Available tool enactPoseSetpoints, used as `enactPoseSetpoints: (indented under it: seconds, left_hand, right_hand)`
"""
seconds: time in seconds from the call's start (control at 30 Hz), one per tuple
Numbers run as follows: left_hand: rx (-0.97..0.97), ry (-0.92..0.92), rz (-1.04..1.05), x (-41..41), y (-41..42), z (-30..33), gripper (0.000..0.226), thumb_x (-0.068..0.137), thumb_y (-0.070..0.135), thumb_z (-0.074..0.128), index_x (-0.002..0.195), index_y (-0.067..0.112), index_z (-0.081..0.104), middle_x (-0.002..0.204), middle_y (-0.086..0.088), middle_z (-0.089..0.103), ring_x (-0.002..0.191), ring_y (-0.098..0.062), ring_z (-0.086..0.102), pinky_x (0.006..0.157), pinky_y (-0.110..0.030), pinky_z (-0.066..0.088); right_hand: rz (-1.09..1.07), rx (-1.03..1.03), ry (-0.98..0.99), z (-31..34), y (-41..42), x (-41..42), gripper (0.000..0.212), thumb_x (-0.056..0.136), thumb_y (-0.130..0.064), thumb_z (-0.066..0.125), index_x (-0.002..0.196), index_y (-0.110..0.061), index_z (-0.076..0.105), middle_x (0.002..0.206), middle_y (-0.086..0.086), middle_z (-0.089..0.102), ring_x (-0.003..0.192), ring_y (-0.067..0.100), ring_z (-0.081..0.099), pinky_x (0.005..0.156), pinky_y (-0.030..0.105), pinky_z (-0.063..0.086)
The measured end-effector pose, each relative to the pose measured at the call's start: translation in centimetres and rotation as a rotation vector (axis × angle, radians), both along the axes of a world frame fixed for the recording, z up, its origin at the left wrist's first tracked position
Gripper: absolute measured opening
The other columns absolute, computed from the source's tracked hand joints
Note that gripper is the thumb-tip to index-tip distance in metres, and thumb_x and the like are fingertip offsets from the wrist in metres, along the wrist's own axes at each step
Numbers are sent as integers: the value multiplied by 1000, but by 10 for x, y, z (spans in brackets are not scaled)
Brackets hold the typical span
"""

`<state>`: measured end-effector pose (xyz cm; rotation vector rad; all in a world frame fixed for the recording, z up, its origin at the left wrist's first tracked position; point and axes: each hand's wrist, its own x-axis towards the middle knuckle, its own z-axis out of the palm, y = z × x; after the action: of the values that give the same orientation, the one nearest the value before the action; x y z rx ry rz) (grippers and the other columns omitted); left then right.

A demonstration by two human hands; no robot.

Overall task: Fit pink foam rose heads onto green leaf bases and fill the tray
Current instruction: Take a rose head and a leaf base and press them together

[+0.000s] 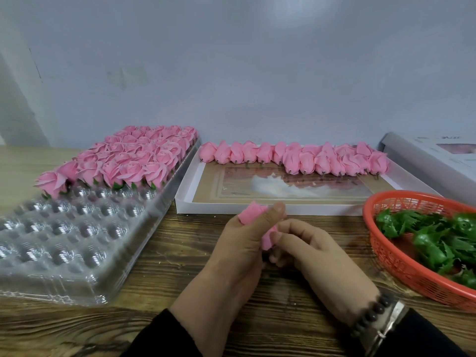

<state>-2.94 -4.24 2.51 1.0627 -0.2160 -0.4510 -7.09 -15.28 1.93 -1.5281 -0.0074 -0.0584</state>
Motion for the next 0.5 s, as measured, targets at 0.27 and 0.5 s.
enactPoseSetpoints:
  seconds: [0.27,0.5]
  left_hand:
    - [477,-560,345,3,3,0,23,72,4,75,78,-1,53,63,-7,55,58,-15,51,55,-27,44]
    - [745,-764,244,2,3,-3,80,76,22,73,140,35,26,86,7,65,84,-13,63,81,-28,49]
  right_hand:
    - [-180,-270,-268,8,-3,-3,30,71,-8,71,93,-26,63,86,-3,64,80,3,58,76,10,45]
    - [-92,-406,-345,15,-6,-7,42,72,3,72,101,-27,65,83,-7,60,71,-5,53,65,3,40]
